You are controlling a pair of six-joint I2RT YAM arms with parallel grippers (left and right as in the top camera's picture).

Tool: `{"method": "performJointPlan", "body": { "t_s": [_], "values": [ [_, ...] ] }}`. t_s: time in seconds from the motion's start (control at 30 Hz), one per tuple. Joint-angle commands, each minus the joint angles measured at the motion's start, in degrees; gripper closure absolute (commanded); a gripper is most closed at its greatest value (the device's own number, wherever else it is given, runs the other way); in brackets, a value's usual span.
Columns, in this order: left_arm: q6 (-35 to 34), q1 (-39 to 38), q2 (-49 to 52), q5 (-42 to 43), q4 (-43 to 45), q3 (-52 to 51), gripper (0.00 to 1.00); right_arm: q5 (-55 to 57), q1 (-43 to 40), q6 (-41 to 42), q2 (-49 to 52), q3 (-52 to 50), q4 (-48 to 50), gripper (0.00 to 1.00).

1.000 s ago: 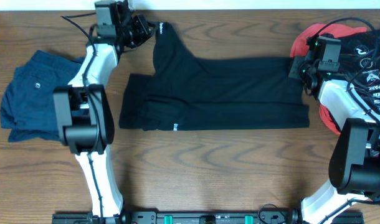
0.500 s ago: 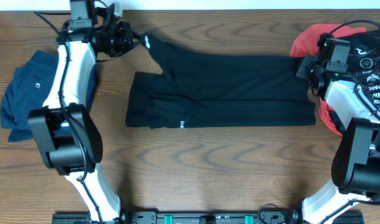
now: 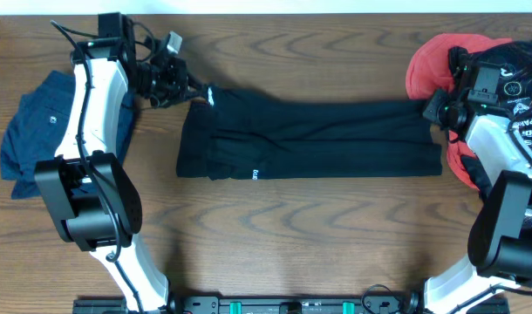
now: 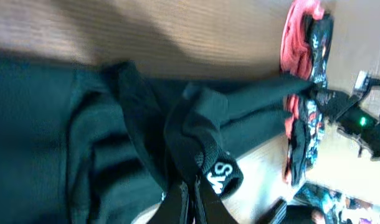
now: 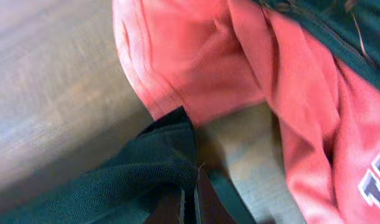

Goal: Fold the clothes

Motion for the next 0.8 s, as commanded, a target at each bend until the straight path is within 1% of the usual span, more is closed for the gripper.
{"method": "performJointPlan", "body": {
  "t_s": [0.0,0.1,0.2,0.4,0.53,0.63,0.77],
  "values": [
    [8.6,0.3,-2.2,1.2,-5.1,0.6,0.94,3.0,-0.8,0.8,-1.9,1.0,-2.3,0.99],
    [12.7,0.3,-2.4,1.1,-10.5,0.6,0.94,3.0,-0.8,0.7,-1.9,1.0,-4.5,0.99],
    [15.0,0.3,-2.7,1.2,-14.4,0.6,0.94,3.3,-0.8,0.8,-1.9,0.9,-7.0,0.99],
    [20.5,0.4,-4.8,1.1,-20.3,0.6,0.94,10.3,-0.8,1.0,-1.9,0.9,-13.6,0.99],
    [20.8,0.6,-7.3,0.0,-20.8,0.6,0.94,12.2,-0.8,1.0,-1.9,0.9,-15.6,0.99],
    [20.8,0.6,-8.8,-3.0,-22.1,0.6,0.94,12.7,-0.8,1.3,-1.9,0.9,-18.1,0.99],
    [20.8,0.6,-9.0,-5.5,-24.5,0.6,0.94,12.9,-0.8,1.4,-1.9,0.9,-18.6,0.99]
  ]
}}
